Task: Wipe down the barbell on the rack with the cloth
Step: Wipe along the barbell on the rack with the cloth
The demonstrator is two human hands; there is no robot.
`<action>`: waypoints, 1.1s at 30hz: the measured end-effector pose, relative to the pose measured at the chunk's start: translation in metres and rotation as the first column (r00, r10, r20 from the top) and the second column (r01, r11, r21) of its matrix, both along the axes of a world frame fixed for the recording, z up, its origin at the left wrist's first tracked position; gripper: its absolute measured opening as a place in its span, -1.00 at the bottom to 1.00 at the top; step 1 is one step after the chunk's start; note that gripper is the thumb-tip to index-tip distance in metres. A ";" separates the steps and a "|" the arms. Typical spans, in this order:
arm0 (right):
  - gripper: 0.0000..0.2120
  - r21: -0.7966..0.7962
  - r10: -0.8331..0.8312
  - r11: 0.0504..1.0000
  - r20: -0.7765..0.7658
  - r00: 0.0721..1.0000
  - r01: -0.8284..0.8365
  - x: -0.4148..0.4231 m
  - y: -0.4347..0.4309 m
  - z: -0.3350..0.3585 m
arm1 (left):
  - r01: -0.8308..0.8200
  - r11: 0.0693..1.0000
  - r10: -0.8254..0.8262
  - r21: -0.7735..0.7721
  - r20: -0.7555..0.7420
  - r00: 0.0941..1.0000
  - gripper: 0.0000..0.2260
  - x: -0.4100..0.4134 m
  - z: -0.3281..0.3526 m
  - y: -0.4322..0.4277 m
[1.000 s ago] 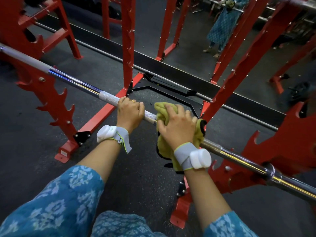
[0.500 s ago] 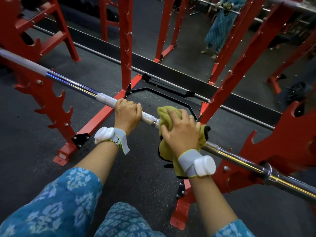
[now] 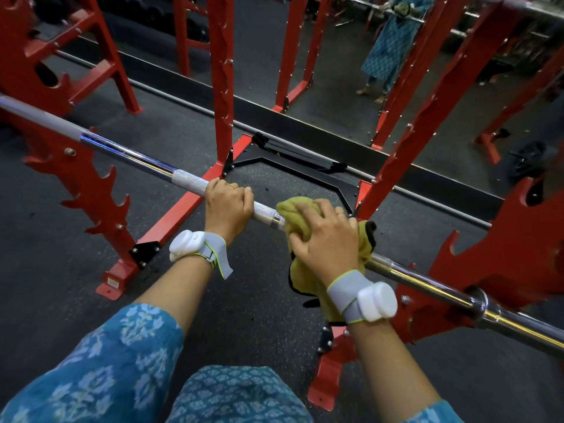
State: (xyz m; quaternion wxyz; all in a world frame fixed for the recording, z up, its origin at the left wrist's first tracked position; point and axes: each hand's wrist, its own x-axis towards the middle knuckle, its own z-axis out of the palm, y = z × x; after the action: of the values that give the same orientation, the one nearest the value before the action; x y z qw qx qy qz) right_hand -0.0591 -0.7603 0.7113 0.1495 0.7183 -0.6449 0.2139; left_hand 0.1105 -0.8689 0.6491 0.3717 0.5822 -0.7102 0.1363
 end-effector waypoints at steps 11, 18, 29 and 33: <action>-0.55 0.029 0.255 0.967 -0.137 0.957 -0.253 0.021 -0.002 -0.003 | 0.028 1.000 -0.028 -0.003 0.024 0.999 -0.60 0.001 -0.001 0.000; -0.63 0.042 -0.066 0.997 0.021 0.998 0.065 0.025 -0.009 0.000 | 0.034 0.999 -0.034 0.010 0.015 0.999 -0.62 0.002 0.004 0.002; -0.58 0.009 0.139 0.990 -0.098 0.986 -0.138 0.039 -0.001 -0.006 | 0.129 0.987 -0.142 0.092 0.161 0.977 -0.61 0.014 0.010 0.001; -0.61 -0.007 -0.006 1.000 0.038 0.999 0.006 0.028 0.000 -0.002 | 0.139 0.972 -0.172 0.187 0.174 0.970 -0.58 0.034 0.015 -0.011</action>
State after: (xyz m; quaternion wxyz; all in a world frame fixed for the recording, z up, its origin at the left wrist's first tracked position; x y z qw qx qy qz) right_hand -0.0316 -0.7602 0.7090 0.1404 0.7116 -0.6490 0.2296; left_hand 0.1448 -0.8802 0.6640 0.2602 0.5390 -0.7950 0.0988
